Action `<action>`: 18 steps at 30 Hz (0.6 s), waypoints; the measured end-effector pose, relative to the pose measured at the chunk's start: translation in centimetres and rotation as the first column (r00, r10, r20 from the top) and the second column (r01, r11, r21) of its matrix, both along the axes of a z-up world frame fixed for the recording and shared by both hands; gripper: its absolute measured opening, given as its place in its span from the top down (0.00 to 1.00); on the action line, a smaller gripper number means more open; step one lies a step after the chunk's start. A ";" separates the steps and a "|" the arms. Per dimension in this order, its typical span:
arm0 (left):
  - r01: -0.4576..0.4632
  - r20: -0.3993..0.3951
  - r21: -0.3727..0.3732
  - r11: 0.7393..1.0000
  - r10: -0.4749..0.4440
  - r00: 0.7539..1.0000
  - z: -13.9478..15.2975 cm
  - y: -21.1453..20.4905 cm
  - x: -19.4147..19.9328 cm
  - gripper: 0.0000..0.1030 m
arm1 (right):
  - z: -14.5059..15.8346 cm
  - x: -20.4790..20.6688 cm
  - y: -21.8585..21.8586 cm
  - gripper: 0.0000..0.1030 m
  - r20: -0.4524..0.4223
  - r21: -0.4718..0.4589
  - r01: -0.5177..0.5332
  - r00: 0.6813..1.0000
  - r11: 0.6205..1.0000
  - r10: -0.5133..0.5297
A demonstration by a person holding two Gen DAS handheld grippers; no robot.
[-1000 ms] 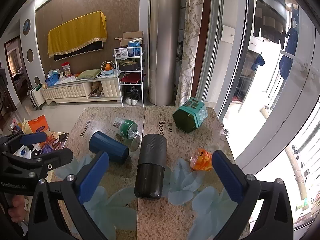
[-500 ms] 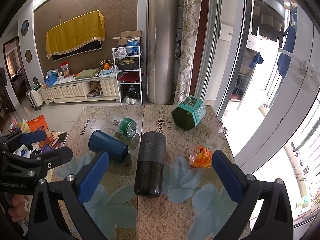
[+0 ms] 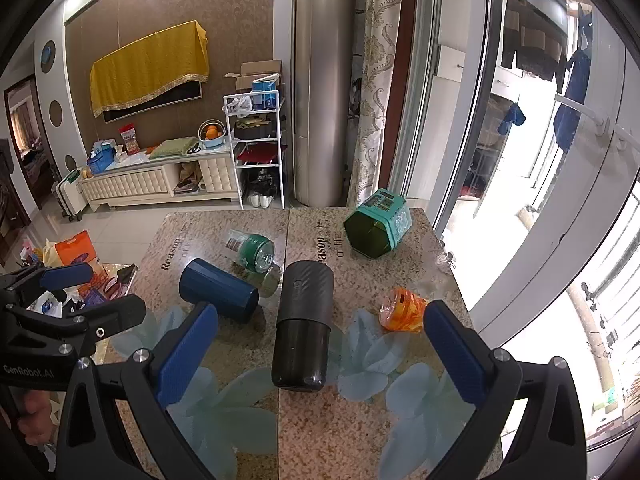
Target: Flip cup upright
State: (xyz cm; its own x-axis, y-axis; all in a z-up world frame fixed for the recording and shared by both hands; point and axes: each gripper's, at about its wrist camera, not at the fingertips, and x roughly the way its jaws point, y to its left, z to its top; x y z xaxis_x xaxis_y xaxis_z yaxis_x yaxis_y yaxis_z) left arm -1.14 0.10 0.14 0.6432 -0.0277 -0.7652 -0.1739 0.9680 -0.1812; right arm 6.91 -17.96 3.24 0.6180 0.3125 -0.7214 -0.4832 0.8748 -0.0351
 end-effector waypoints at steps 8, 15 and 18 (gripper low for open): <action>-0.015 -0.018 -0.028 0.999 0.015 1.000 -0.7 1.0 -0.4 0.00 | -0.1 -0.1 0.5 0.00 -0.021 0.000 -0.030 0.999 1.000 0.030; -0.042 -0.066 -0.051 0.998 0.039 0.997 -2.6 2.1 -0.4 0.00 | -0.2 0.9 1.6 0.00 -0.055 -0.029 -0.080 0.995 0.996 0.078; -0.076 -0.078 -0.058 0.995 0.072 0.994 -3.4 2.8 -0.5 0.00 | 0.0 1.7 2.6 0.00 -0.063 -0.052 -0.119 0.991 0.992 0.116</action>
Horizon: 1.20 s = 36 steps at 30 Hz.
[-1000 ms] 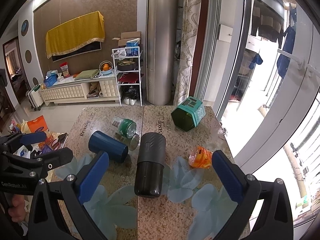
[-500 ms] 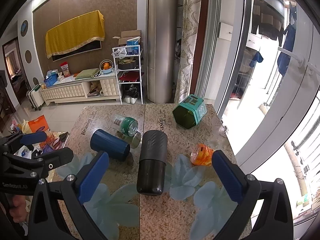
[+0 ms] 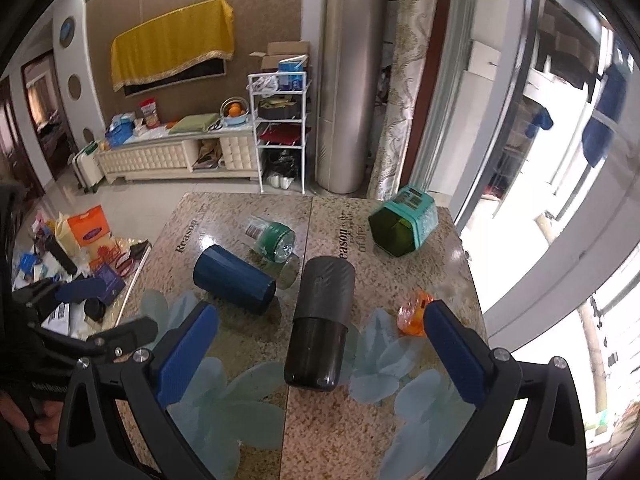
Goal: Flip cup upright
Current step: 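Reach the right tool to the clear green-labelled cup and grasp it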
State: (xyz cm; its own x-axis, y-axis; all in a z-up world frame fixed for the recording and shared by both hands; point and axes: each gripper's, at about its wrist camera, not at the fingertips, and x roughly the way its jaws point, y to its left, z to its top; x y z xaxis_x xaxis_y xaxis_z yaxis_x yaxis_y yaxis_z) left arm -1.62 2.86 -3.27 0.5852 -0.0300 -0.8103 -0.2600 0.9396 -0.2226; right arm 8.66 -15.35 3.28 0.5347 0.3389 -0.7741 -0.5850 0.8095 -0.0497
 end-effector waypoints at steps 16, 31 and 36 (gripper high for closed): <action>-0.163 -0.123 -0.068 0.984 0.154 0.980 -6.4 3.9 0.4 0.00 | -4.4 6.5 7.9 0.00 -0.121 -0.107 -0.276 0.957 0.955 0.263; -0.245 -0.137 -0.083 0.966 0.232 0.963 -9.1 6.1 1.6 0.00 | -9.8 11.4 15.8 0.00 -0.222 -0.275 -0.536 0.843 0.798 0.490; -0.249 -0.119 -0.110 0.962 0.236 0.965 -9.4 6.3 1.9 0.00 | -12.1 12.2 18.2 0.00 -0.302 -0.324 -0.596 0.801 0.735 0.517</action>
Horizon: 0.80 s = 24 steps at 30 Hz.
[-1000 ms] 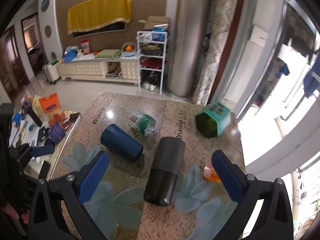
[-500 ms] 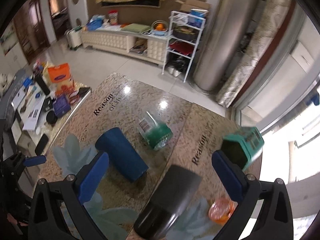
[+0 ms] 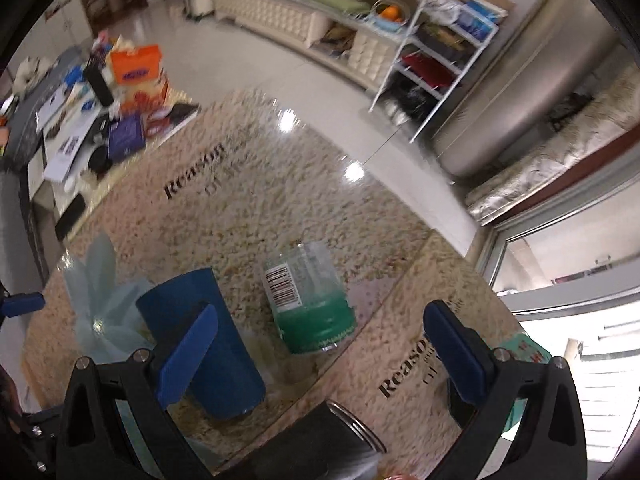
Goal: Flip cup upright
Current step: 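Reach the right tool to the clear green-labelled cup and grasp it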
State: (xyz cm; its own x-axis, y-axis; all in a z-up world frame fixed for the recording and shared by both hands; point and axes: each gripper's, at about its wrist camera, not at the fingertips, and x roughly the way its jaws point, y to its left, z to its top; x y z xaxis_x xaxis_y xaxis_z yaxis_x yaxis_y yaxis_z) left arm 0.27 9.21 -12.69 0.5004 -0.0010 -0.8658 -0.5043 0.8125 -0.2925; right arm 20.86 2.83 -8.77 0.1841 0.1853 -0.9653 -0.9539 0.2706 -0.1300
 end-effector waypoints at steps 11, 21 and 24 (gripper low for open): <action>0.023 -0.061 -0.053 0.998 -0.026 0.998 -2.5 -1.1 0.5 0.00 | -5.7 1.7 2.6 0.00 -0.046 -0.214 -0.074 0.997 0.974 0.066; 0.014 -0.091 -0.056 0.998 -0.019 0.996 -3.5 -0.8 0.5 0.00 | -6.6 5.3 2.9 0.02 -0.113 -0.251 -0.022 0.994 0.968 -0.007; 0.013 -0.096 -0.058 0.998 -0.019 0.995 -3.6 -0.7 0.5 0.00 | -6.5 7.1 2.6 0.24 -0.150 -0.264 0.003 0.988 0.965 -0.044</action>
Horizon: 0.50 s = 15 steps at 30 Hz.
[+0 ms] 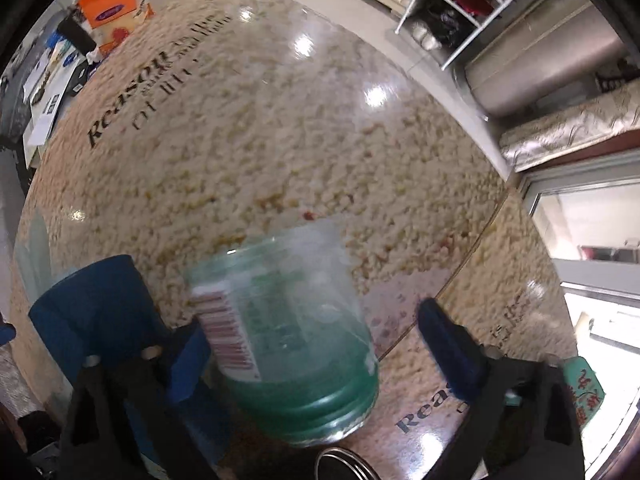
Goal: Flip cup upright
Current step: 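Reach the right tool to the clear green-labelled cup and grasp it, then lift the clear cup with the right tool and turn it base-down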
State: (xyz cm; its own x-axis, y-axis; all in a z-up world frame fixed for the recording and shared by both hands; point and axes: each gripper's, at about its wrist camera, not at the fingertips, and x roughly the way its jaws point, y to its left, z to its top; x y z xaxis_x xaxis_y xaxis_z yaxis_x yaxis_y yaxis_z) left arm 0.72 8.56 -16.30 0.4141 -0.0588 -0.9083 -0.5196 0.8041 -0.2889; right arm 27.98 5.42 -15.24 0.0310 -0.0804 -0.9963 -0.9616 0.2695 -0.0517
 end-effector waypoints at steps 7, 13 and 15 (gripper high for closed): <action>0.001 -0.013 -0.016 1.000 -0.001 1.000 -0.3 -0.1 0.0 0.00 | 1.7 1.5 -0.8 0.39 -0.061 0.028 0.028 0.998 0.999 -0.027; -0.009 -0.019 -0.030 1.000 0.008 1.000 -0.6 -0.4 -0.2 0.00 | 3.5 0.9 -1.5 0.40 -0.048 0.050 0.047 0.998 0.998 -0.045; -0.013 -0.019 -0.028 1.000 0.012 1.000 -0.3 -0.5 -0.6 0.00 | 3.6 0.8 -1.4 0.41 -0.051 0.063 0.058 0.997 0.996 -0.055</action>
State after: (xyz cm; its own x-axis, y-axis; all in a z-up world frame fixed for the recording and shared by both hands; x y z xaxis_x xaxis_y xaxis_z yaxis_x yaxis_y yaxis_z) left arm 0.12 8.06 -16.59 0.3982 -0.0791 -0.9139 -0.5350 0.7893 -0.3014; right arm 28.75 3.98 -11.62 -0.0210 -0.0159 -0.9997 -0.9458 0.3244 0.0147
